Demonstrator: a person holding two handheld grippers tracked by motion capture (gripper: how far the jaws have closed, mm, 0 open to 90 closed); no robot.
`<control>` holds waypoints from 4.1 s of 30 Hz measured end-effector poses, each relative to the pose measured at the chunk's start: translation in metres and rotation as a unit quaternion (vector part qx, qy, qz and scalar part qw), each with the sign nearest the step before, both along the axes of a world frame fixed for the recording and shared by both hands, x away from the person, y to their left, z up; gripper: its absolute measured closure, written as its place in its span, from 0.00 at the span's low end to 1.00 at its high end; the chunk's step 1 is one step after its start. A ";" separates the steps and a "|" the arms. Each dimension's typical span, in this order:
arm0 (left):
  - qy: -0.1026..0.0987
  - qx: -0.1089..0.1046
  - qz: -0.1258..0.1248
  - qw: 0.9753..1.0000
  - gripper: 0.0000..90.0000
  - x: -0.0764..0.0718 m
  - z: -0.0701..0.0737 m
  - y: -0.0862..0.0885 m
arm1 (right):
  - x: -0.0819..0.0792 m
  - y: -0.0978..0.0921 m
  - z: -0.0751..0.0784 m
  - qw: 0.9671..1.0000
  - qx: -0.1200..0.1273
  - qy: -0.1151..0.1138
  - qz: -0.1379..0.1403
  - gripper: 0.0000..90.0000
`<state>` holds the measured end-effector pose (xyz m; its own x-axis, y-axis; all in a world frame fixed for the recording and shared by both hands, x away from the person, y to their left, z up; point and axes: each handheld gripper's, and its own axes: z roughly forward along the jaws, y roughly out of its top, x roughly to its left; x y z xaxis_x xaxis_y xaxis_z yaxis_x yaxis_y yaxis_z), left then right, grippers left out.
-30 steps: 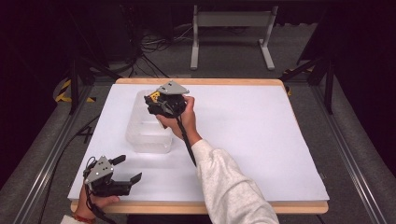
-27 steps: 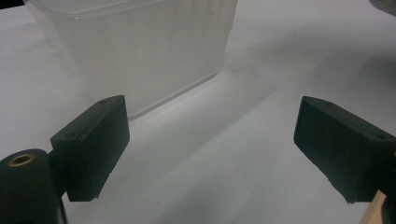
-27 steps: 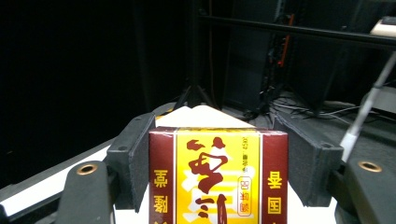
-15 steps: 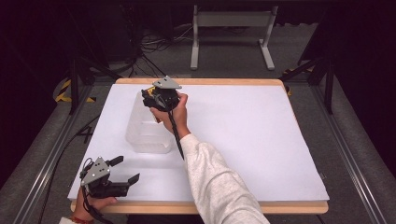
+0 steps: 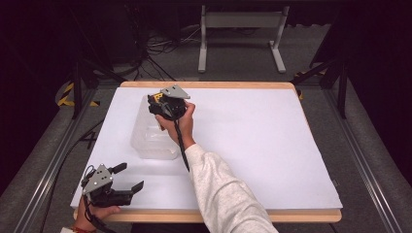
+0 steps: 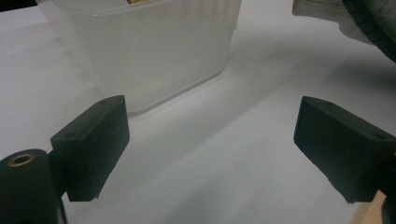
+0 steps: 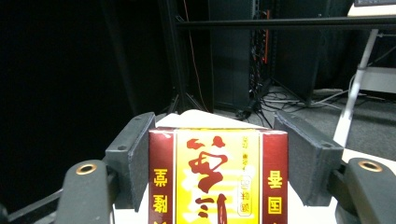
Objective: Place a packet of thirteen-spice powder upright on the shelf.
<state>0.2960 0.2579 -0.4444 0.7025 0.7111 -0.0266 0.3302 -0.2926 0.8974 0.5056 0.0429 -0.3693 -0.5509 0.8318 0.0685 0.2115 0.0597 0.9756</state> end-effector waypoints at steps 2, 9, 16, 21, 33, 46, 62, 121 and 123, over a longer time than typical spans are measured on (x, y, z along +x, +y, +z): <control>-0.001 0.000 -0.001 1.000 0.12 0.000 0.000 -0.001 | -0.004 -0.004 0.001 1.000 0.005 -0.002 0.001 0.37; 0.001 0.005 0.000 1.000 0.12 0.000 -0.001 -0.001 | -0.015 -0.020 0.003 1.000 0.011 0.000 -0.008 0.35; 0.000 0.013 0.001 1.000 0.12 -0.002 -0.001 -0.001 | -0.028 -0.038 -0.001 0.999 0.036 0.004 -0.019 0.34; -0.001 0.012 0.007 1.000 0.12 -0.002 0.000 0.000 | -0.038 -0.043 -0.004 0.998 0.049 -0.015 -0.032 0.35; -0.002 0.011 0.002 1.000 0.12 -0.001 0.000 -0.001 | -0.030 -0.042 -0.021 0.996 0.077 0.001 -0.046 0.37; 0.000 0.016 0.000 1.000 0.12 -0.001 -0.001 -0.003 | -0.038 -0.030 -0.027 1.000 0.002 -0.005 -0.019 0.36; 0.005 0.027 0.004 1.000 0.12 0.001 -0.003 -0.005 | -0.040 -0.041 -0.030 0.997 -0.052 0.042 0.029 0.27; 0.011 0.055 0.009 0.998 0.12 0.004 -0.006 -0.009 | -0.076 -0.147 0.008 0.979 -0.187 0.027 0.078 0.23; 0.011 0.055 0.010 0.998 0.12 0.004 -0.006 -0.009 | -0.076 -0.153 0.009 0.978 -0.192 0.030 0.077 0.24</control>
